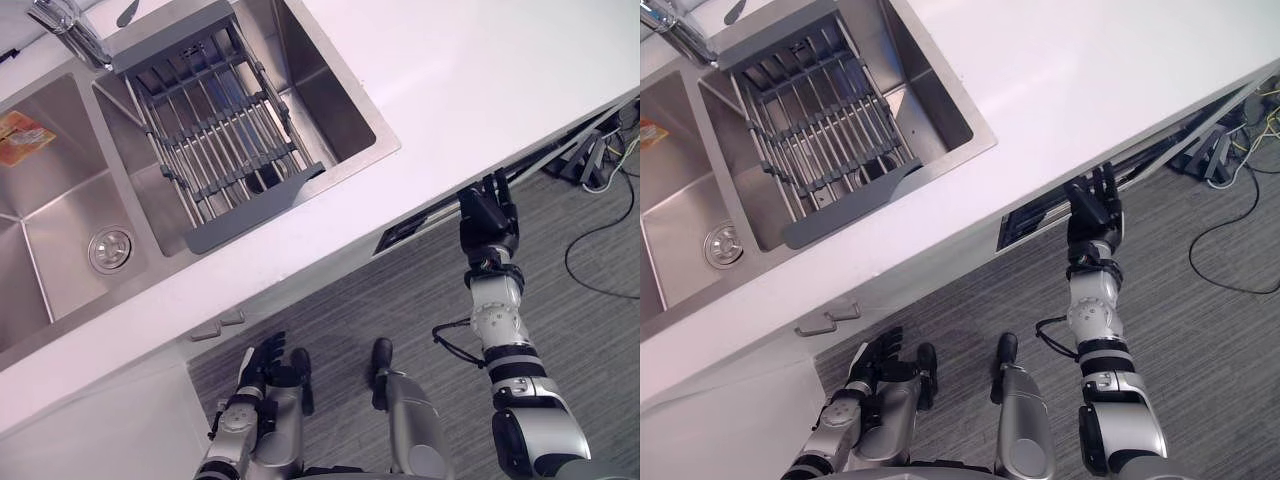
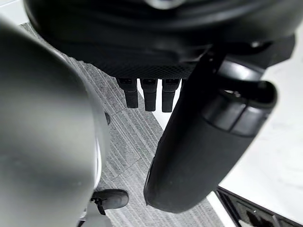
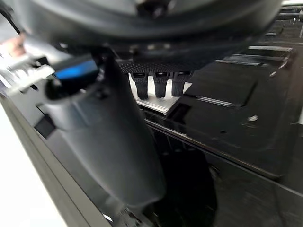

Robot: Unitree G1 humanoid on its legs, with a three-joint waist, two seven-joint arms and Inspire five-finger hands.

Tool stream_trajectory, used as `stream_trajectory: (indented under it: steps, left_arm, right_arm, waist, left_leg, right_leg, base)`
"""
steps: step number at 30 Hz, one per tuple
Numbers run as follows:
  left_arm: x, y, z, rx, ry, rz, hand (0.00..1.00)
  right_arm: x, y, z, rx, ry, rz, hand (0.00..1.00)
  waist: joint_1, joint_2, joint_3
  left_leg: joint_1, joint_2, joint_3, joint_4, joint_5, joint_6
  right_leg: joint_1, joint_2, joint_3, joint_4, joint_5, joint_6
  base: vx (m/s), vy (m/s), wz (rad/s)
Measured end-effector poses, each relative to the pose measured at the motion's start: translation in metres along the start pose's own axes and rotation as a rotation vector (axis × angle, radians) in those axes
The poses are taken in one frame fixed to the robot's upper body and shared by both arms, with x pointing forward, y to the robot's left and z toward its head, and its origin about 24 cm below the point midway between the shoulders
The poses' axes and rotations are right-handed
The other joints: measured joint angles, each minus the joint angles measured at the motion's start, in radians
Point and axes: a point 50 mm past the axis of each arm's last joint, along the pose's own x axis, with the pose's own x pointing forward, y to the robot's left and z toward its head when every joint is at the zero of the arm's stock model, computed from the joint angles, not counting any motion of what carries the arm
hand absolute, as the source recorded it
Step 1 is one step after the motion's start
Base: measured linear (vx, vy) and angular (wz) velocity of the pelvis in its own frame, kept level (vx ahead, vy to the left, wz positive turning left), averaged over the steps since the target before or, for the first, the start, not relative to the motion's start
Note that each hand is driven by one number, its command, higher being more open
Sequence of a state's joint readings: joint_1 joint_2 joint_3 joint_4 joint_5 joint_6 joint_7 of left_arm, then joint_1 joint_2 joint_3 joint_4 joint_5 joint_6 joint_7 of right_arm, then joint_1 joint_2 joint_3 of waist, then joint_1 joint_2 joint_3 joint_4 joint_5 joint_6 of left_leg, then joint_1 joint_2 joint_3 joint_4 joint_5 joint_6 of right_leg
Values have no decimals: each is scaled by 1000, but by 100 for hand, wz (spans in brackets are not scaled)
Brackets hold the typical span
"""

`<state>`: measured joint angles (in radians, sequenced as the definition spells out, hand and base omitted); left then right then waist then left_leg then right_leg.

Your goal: Walk over to the sink, pick up the cup, carry it to the dishwasher, place the cup inside the dishwasher, then close the dishwasher door

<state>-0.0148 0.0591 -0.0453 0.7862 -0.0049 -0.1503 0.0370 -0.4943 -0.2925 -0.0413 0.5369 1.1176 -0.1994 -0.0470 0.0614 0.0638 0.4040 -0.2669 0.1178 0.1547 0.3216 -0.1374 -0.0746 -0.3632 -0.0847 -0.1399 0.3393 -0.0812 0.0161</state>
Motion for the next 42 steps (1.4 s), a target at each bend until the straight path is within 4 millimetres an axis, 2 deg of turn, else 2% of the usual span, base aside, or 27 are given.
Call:
stream_trajectory:
  steps: [6, 11, 14, 15, 16, 19, 21, 23, 30, 34, 39, 42]
  left_arm:
    - [0, -1, 3, 5, -13, -5, 90]
    - [0, -2, -1, 5, 4, -3, 90]
    - [-2, -4, -12, 3, 57, -7, 90]
    - [-4, -6, -23, 0, 107, -8, 90]
    - [-5, -5, -26, 1, 122, -7, 90]
    - [-10, -4, -38, 2, 166, 1, 90]
    - [-11, -3, -40, 13, 171, 1, 90]
    - [-14, 3, -45, 37, 192, 11, 90]
    - [-26, 18, -66, 81, 273, 40, 90]
    - [-29, 22, -70, 67, 284, 58, 90]
    - [-36, 25, -79, 52, 317, 71, 90]
    - [-37, 26, -81, 49, 324, 76, 90]
  right_arm:
    - [9, 4, -3, -66, 31, 2, 90]
    - [10, 0, -1, -197, 55, 9, 90]
    - [0, -16, -7, -264, 89, -18, 90]
    - [-15, -34, -18, -299, 146, -37, 90]
    - [-22, -40, -24, -309, 171, -41, 90]
    - [-60, -63, -57, -345, 303, -57, 90]
    - [-80, -76, -70, -382, 362, -86, 90]
    - [-104, -93, -80, -435, 414, -137, 90]
    - [-166, -134, -79, -628, 477, -320, 90]
    - [-186, -146, -79, -682, 524, -361, 90]
    - [-227, -173, -93, -777, 718, -425, 90]
    - [-241, -181, -100, -781, 792, -457, 90]
  waist:
    - [0, 5, -3]
    - [-1, 15, -9]
    - [-2, 23, -50]
    - [5, 28, -94]
    - [6, 27, -105]
    - [4, 24, -150]
    - [2, 18, -162]
    - [-7, -3, -192]
    - [-38, -58, -259]
    - [-38, -66, -275]
    - [-48, -67, -319]
    - [-47, -69, -323]
  left_leg:
    - [-3, 14, -14, -3, 7, -11]
    - [-2, 22, -37, -14, 20, -23]
    - [3, 26, -60, -37, 34, -36]
    - [10, 29, -68, -53, 36, -39]
    - [21, 30, -71, -61, 37, -40]
    - [70, 28, -77, -97, 37, -41]
    - [94, 23, -78, -113, 37, -41]
    - [111, 12, -81, -131, 39, -36]
    - [184, -16, -83, -185, 46, -18]
    - [208, -22, -84, -203, 49, -12]
    - [237, -33, -121, -226, 54, -6]
    - [256, -37, -131, -243, 62, -5]
  right_leg:
    - [1, 17, -7, -5, 10, -21]
    - [13, 33, -30, -26, 18, -33]
    - [31, 42, -50, -59, 28, -44]
    - [45, 48, -59, -77, 30, -44]
    - [57, 50, -61, -86, 30, -43]
    - [110, 57, -63, -125, 33, -38]
    - [138, 55, -63, -148, 38, -31]
    - [157, 50, -62, -172, 44, -22]
    - [247, 40, -61, -262, 72, 5]
    - [281, 38, -63, -300, 88, 8]
    - [333, 33, -94, -339, 98, 12]
    - [352, 31, -105, -344, 98, 12]
  base:
    - [-47, -30, 0]
    - [-45, -53, 9]
    - [22, -37, 16]
    - [104, -31, 16]
    - [148, -26, 12]
    - [115, 10, 3]
    - [76, 48, 2]
    - [47, 67, 3]
    - [48, 65, 2]
    - [9, 34, 1]
    - [-7, 17, 18]
    - [-27, 7, 14]
